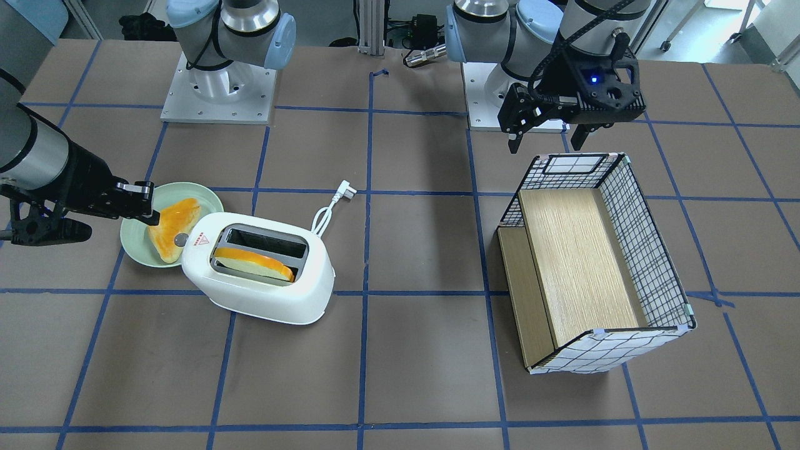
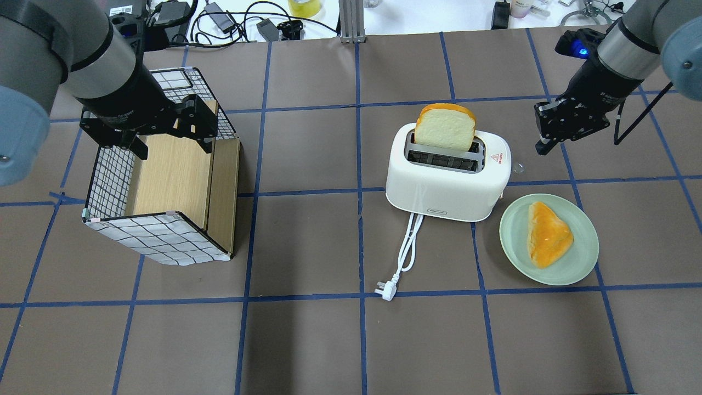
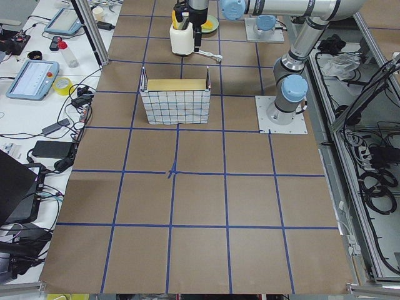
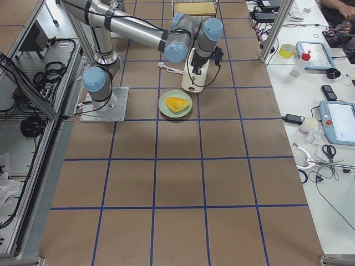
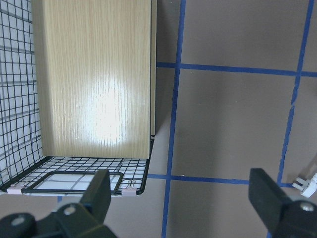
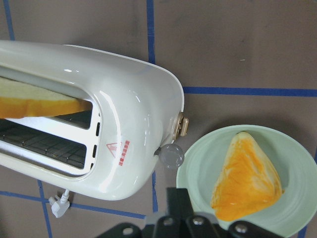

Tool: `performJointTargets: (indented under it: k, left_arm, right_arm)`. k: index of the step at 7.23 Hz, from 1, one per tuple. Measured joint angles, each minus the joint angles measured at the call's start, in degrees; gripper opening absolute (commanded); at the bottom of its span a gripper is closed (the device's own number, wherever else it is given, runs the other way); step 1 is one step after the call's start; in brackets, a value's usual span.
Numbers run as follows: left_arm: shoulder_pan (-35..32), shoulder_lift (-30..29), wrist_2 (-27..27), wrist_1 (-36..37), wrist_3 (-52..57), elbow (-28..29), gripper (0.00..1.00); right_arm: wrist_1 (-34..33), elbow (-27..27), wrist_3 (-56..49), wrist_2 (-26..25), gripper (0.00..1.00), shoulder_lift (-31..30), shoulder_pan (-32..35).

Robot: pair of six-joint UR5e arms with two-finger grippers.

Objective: Press toaster with right arm
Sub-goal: 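Move the right gripper down toward the lever on the toaster's side, then position the right gripper fingers on top of the toaster lever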

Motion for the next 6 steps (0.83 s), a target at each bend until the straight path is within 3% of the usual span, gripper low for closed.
performJointTargets:
  k: [6]
  left_arm:
    - [0.0,0.0,0.0,0.0,0.0,0.0,1.0]
  right_arm:
    - [-0.1,0.3,0.0,5.5,0.0,3.8,-0.5]
